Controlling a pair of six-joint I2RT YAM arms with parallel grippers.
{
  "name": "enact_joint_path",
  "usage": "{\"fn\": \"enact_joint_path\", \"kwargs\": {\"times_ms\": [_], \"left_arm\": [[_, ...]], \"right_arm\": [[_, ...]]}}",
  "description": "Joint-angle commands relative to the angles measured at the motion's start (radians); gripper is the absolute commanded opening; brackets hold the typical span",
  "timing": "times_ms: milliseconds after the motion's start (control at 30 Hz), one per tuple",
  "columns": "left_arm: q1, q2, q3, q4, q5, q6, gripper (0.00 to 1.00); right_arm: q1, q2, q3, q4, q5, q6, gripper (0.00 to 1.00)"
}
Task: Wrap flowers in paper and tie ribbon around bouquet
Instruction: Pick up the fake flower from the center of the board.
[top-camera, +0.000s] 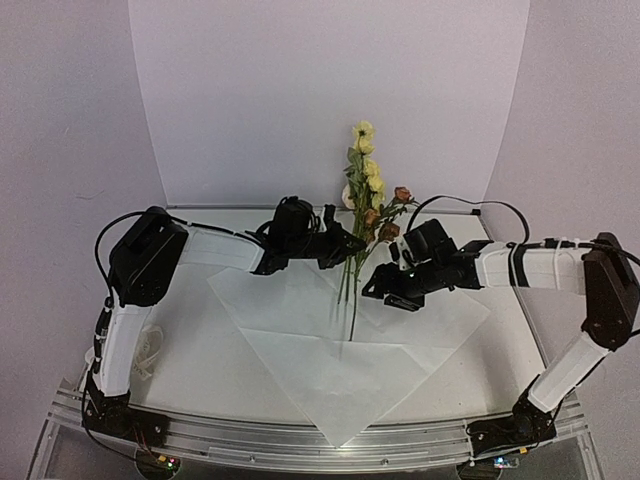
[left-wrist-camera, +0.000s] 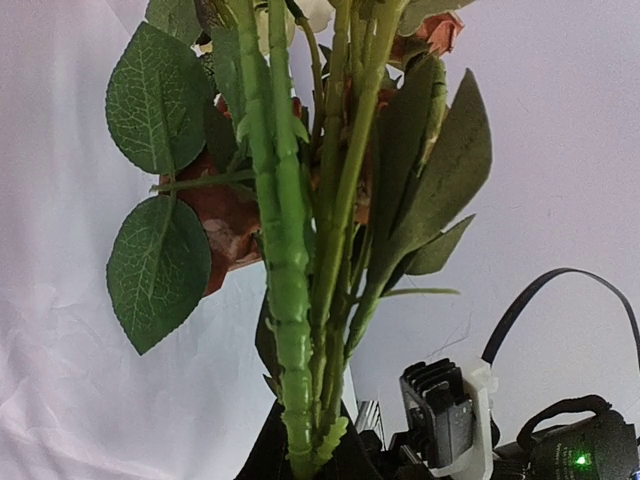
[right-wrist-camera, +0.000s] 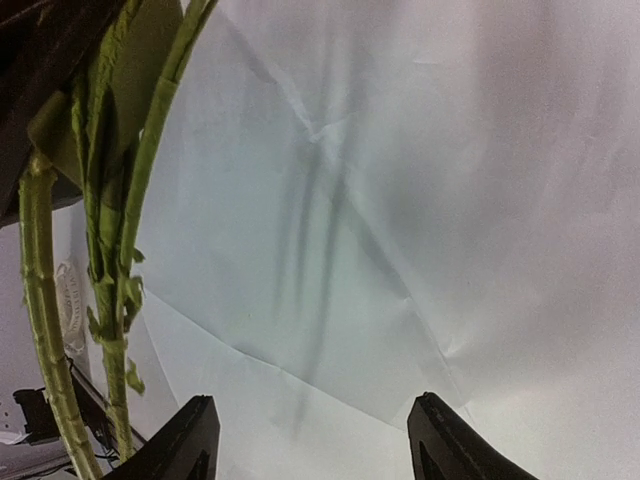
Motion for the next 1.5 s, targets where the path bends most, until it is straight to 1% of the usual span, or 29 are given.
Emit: {"fn": "enact_joint_path", "kwargs": {"times_ms": [0,100,167,333,600,700,867,1133,1167,1233,1300,1367,1433,1467], "left_arm": [[-0.006,-0.074,0.000,0.108,0.025,-0.025,0.00],[-0.009,-0.068,0.006,0.114,0.028,-0.035,0.00],[-0.011,-0.063,0.013,0.112,0.033,-0.040,0.00],[-0.015,-0.054,0.016,0.124,0.045,-0.056,0.00],[-0.018,-0.051,0.018,0.125,0.054,-0.057,0.00],[-0.019,-0.051,0.019,0.127,0.056,-0.061,0.00],[-0.019,-0.050,0.005,0.149,0.057,-0.076,0.00],[-0.019,-0.057,-0.020,0.167,0.057,-0.081,0.00],[-0.019,-0.058,-0.021,0.172,0.059,-0.084,0.00],[-0.019,-0.061,-0.027,0.175,0.060,-0.084,0.00],[-0.019,-0.069,-0.035,0.179,0.061,-0.080,0.00],[-0.019,-0.076,-0.053,0.192,0.062,-0.077,0.03],[-0.019,-0.081,-0.074,0.216,0.064,-0.081,0.10],[-0.019,-0.084,-0.081,0.221,0.065,-0.081,0.14]], "right_arm": [[-0.002,-0.121,-0.023,0.030,0.081,-0.009,0.69],[-0.002,-0.113,0.001,0.032,0.053,-0.023,0.71],[-0.002,-0.088,0.025,0.038,0.013,-0.026,0.72],[0.000,-0.026,0.064,0.048,-0.016,-0.029,0.72],[0.002,0.030,0.100,0.054,-0.029,-0.011,0.70],[0.001,0.050,0.113,0.057,-0.025,-0.006,0.67],[0.003,0.085,0.158,0.059,-0.023,0.005,0.66],[0.004,0.081,0.159,0.063,-0.005,0.012,0.64],[0.003,0.084,0.159,0.063,0.001,0.013,0.63],[0.004,0.088,0.160,0.062,0.013,0.015,0.53],[0.003,0.090,0.158,0.060,0.025,0.017,0.37],[0.003,0.093,0.163,0.058,0.030,0.018,0.17],[0.004,0.096,0.173,0.043,0.047,0.015,0.03],[0.004,0.098,0.179,0.028,0.060,0.009,0.00]]}}
